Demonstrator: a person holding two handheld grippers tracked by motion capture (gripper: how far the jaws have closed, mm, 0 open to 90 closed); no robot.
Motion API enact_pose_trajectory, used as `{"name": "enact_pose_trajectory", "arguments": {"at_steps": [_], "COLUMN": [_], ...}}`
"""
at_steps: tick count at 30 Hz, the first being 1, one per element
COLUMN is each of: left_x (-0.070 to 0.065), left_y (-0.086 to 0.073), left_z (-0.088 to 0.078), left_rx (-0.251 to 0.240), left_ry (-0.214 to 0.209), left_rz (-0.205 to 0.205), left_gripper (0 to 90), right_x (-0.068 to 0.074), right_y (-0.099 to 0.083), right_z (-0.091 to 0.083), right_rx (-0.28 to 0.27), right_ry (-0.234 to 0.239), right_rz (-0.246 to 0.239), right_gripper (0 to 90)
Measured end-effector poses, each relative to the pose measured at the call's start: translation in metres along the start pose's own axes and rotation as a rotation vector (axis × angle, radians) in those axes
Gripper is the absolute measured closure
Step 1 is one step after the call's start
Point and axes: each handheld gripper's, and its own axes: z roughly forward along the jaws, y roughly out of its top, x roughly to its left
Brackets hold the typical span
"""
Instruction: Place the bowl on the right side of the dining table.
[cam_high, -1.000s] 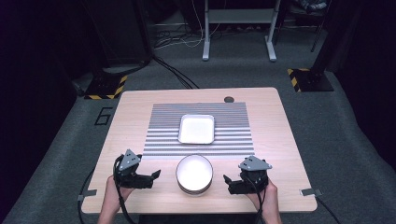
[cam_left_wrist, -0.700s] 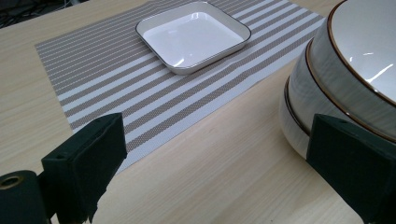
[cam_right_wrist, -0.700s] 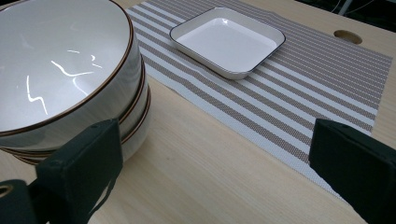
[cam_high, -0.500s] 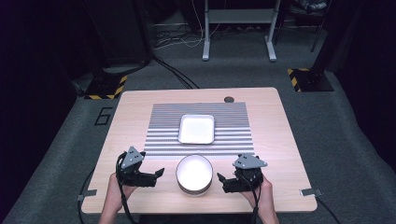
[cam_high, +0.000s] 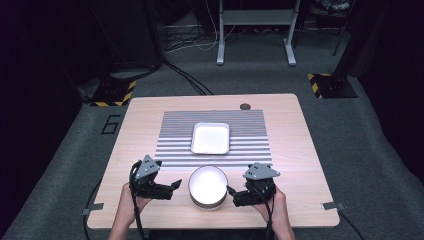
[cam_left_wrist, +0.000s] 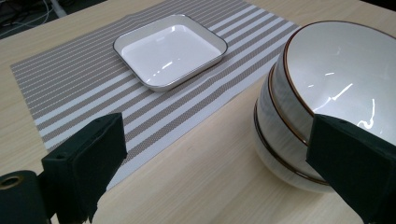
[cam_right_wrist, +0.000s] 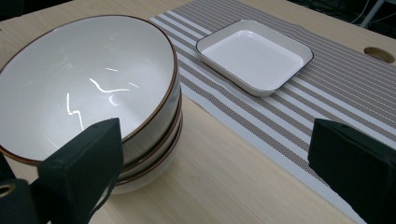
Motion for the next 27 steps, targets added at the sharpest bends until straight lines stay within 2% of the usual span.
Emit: {"name": "enact_pose_trajectory", "arguments": {"at_steps": [5,8,13,18,27], "left_x": [-0.006,-0.007,-0.013,-0.017,-0.027], "left_y": [0.006,0.007,0.012,0.015,0.014], "left_z": [0.002,0.004,0.005,0.009,0.021], "left_rx": [-0.014,-0.016,-0.016,-0.018,0.011], "left_ry": [-0.020,-0.024,-0.040,-0.056,-0.096], "left_rz": [0.019,0.021,0.038,0.033,0.034], "left_gripper": [4.9,4.9,4.9,5.0,5.3], "right_x": [0.004,0.006,0.009,0.015,0.020], "right_y": [0.007,0.008,0.012,0.014,0.015], "right_z": [0.000,0.001,0.001,0.006,0.014], "right_rx": [-0.022,-0.023,-0.028,-0.017,-0.002], "right_ry": [0.007,0.010,0.016,0.028,0.049], "right_rz": [-0.018,-0.011,-0.031,-0.034,-0.028], "right_gripper": [3.3,3.5,3.8,4.2,5.1]}}
